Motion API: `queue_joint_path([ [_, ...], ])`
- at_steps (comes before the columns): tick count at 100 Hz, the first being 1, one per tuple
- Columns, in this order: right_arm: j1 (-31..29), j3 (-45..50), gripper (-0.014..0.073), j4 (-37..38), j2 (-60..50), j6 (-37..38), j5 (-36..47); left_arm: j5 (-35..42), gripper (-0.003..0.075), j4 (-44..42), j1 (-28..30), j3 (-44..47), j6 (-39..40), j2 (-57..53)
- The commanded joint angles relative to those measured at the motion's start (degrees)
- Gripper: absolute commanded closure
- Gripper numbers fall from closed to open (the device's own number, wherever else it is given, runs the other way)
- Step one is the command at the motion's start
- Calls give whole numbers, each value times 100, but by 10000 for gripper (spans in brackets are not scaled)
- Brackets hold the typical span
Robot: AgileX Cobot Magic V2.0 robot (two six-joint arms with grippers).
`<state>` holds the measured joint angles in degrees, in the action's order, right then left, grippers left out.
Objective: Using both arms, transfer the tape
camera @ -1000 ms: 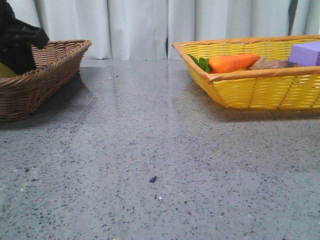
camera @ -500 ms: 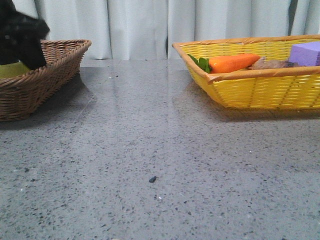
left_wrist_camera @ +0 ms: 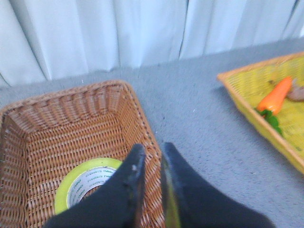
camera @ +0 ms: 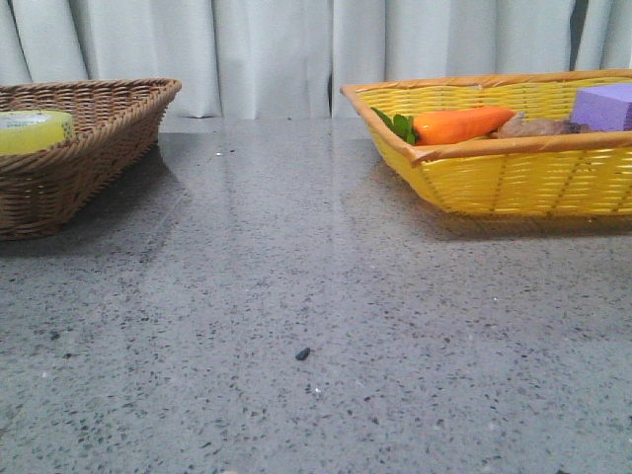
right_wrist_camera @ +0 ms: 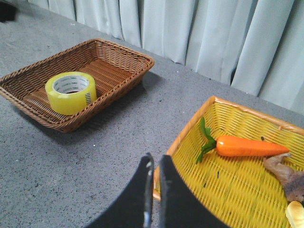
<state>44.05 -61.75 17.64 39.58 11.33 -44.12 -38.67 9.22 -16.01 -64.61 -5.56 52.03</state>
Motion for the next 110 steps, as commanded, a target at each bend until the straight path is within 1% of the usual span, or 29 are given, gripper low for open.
queue_joint_path([
  [1,-5,276,668,235,-428,-10,795,343,741,133,3,291,-7,-793],
  [25,-5,1581,668,457,-1762,-10,1464,891,741,145,3,1968,4,-3316],
  [35,-5,2043,668,557,-2259,-10,1618,909,741,209,3,2617,16,-4367],
  [47,-5,2485,668,748,-2812,-10,1762,896,741,238,3,3181,25,-5440],
  [54,-19,2688,668,988,-3042,-10,1811,612,741,311,-9,3295,25,-5293],
  [59,-48,2813,668,1018,-3189,-10,1823,496,741,399,-9,3372,25,-5156],
  [65,-73,2962,668,1107,-3349,-10,1823,507,741,399,-9,3492,25,-5098],
  [71,-114,3112,668,1262,-3506,-10,1823,674,741,388,-9,3687,25,-5098],
  [83,-189,3433,668,1500,-3751,-10,1834,1307,741,379,-9,4203,3,-5098],
  [90,-189,3644,668,1653,-3838,-10,1834,1798,741,379,-9,4571,3,-5098],
  [102,-189,4007,668,1799,-3947,-10,1834,3074,741,301,-9,5279,-16,-5098],
  [110,-189,4202,668,1799,-3960,0,1834,3644,741,291,1,5717,-16,-5098],
])
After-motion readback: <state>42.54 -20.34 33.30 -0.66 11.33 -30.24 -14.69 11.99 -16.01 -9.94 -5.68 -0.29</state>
